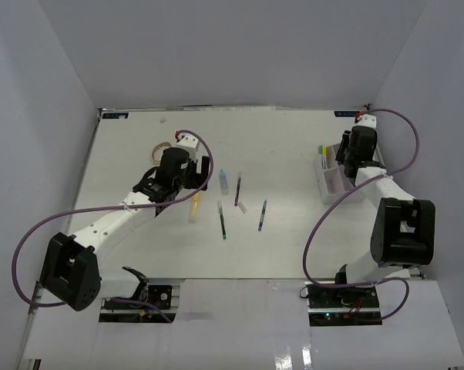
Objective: Sort the stationery into containers
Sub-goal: Place the stationery in the storage box, then pick up the pen from the center of the board.
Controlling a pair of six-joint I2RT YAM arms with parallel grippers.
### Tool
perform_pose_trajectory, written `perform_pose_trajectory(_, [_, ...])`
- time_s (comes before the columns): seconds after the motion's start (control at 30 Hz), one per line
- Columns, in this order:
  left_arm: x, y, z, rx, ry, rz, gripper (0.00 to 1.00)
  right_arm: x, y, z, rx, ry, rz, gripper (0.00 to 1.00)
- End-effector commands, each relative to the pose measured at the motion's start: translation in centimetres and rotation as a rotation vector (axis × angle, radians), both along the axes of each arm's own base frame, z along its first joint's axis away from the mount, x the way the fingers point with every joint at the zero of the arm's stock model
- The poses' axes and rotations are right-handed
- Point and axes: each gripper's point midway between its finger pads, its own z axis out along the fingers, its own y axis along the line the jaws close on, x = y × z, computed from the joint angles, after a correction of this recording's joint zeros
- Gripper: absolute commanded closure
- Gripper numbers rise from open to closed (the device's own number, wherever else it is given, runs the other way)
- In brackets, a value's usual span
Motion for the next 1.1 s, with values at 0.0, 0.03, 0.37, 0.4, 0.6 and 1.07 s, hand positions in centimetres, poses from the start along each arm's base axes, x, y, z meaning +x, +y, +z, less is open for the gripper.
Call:
perform_pose_trajectory(0.0, [0.5,-0.4,1.5,-0.030,-0.025,0.001,0.02,1.4,-0.1,1.5,0.003,-0.052,-0.003,0.59])
perform_pose_trajectory(0.03, [0.5,-0.4,1.4,-0.028,-0.022,0.001,0.02,1.5,0.1,1.2,0.007,-0.043,0.006,0.55])
perform_pose_trajectory(0.37, [0.6,-0.4,1.3,-0.031,-0.019,0.009,0.02,0.5,1.0,4.5,0.019,-0.079,0.061,0.20])
perform_pose_trajectory(0.4, [0.6,-0.4,1.3,-0.032,-0.016,0.012,0.02,0.3,1.3,5.2,0.024,-0.095,0.072,0.16])
perform_pose_trajectory(0.6, [0.3,-0.9,1.0,-0.069,0.032,0.020,0.02,-3.1,4.1,11.8,0.072,-0.256,0.193,0.10])
perform_pose_trajectory(1.07, [-6.7,-7.0,-5.1,-0.274,0.455,0.028,0.06,-10.7,9.2,12.2,0.230,-0.382,0.424,0.07])
